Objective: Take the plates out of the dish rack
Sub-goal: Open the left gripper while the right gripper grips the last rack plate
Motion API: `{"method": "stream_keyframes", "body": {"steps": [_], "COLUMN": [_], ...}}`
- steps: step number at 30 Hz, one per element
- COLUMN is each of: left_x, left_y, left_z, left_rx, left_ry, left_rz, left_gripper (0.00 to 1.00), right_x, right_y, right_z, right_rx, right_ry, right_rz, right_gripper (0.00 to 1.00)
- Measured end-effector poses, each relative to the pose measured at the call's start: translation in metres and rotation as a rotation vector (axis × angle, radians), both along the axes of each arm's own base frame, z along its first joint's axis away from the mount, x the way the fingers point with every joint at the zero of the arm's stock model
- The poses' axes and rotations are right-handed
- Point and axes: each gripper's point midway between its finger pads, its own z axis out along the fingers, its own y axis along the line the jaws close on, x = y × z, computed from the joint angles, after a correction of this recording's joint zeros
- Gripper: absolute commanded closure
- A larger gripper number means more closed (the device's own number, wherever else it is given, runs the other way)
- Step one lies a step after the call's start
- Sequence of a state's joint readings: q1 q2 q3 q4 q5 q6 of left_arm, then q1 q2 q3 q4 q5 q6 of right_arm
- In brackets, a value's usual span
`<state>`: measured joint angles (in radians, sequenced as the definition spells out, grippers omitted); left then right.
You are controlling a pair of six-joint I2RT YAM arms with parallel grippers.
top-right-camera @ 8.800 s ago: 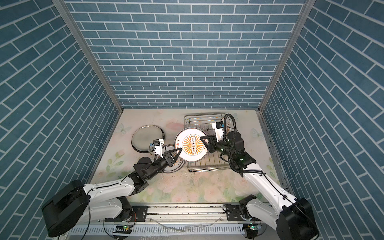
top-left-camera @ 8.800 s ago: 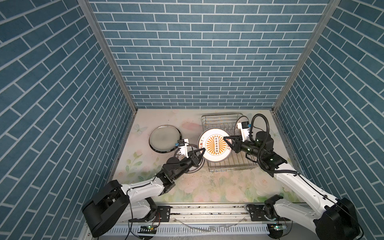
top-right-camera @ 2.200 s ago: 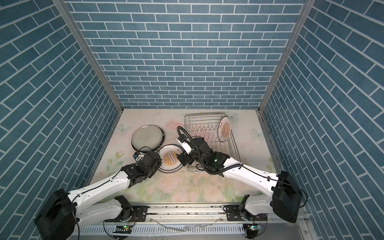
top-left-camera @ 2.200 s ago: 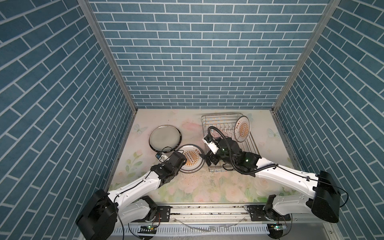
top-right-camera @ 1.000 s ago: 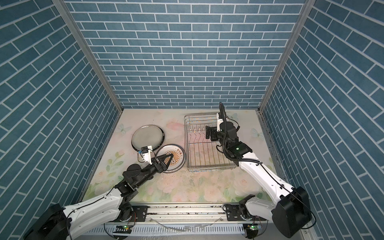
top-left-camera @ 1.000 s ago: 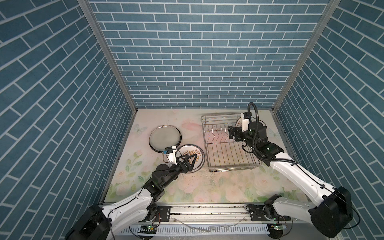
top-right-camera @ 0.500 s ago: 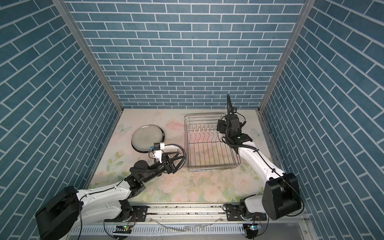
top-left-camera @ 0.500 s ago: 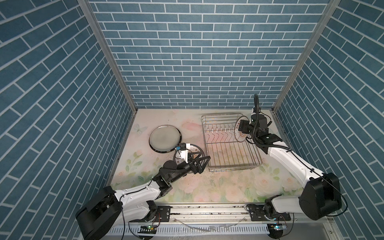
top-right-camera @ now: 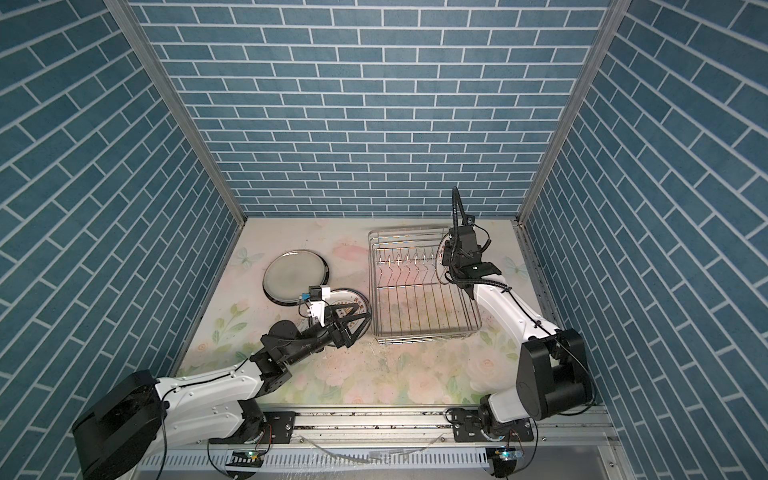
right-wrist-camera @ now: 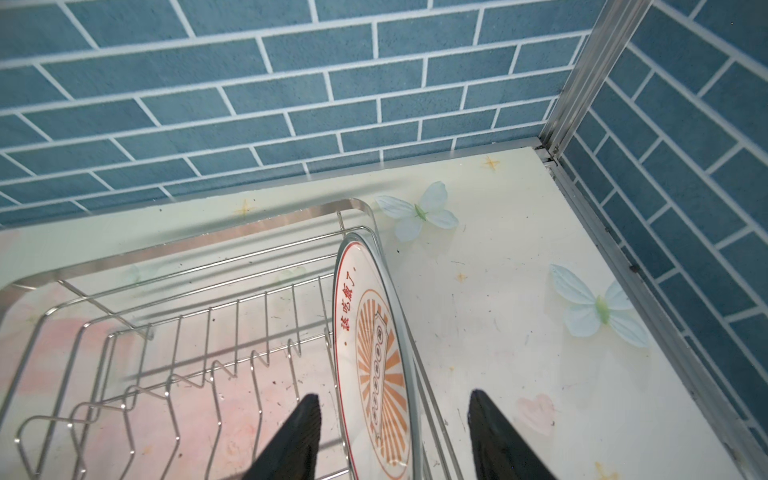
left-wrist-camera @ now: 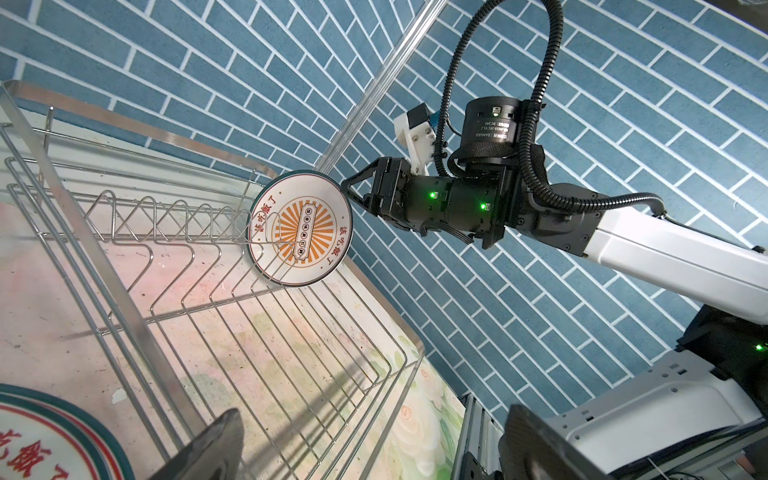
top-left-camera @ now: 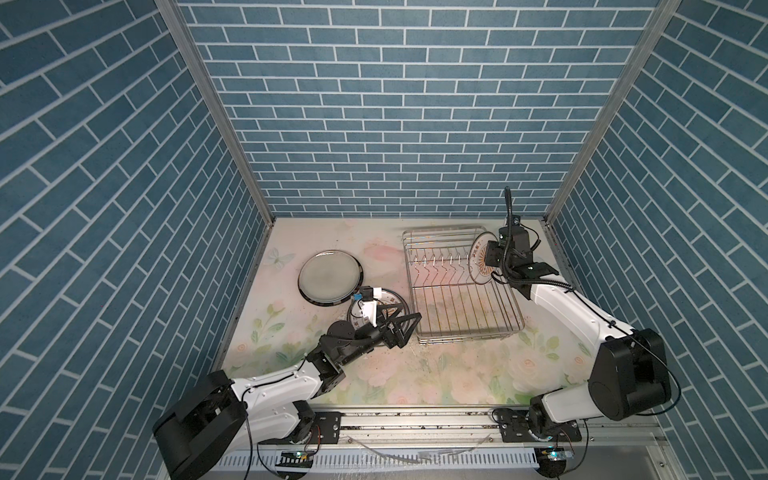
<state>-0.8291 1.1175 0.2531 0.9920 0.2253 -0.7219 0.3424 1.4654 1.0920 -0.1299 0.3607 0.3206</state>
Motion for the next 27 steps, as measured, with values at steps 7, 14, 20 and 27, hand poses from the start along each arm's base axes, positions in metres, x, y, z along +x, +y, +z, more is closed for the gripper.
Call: {"method": "stream_keyframes", "body": {"steps": [7,14,20,27], "left_x": [0.002,0.003,0.005,0.009], "left_y": [-0.003,-0.004,0.0,0.012], "left_z": [-0.008,-0.01,-0.006,0.003], "left_rx": [0.012,0.016,0.013,0.007], "left_ry": [0.012,0.017,0.015,0.004], "left_rz": [-0.002,-0.002,0.022,0.089], "left_gripper": [0.0,0.0,0.0,0.0], "right_x": [0.009,0.021,0.023,0.024], "right_y": [-0.004,-0.006,-0.008,-0.001], "right_z": [-0.014,-0.028,-0.04,-0.034], "right_rx": [-0.046,-0.091,-0.121,-0.149], "right_ry": [0.043,0.081,0.109,0.097], "right_rz": [-0.023,-0.044,-0.051,-0.032], "right_gripper": [0.62,0.78,0.85,0.92]}}
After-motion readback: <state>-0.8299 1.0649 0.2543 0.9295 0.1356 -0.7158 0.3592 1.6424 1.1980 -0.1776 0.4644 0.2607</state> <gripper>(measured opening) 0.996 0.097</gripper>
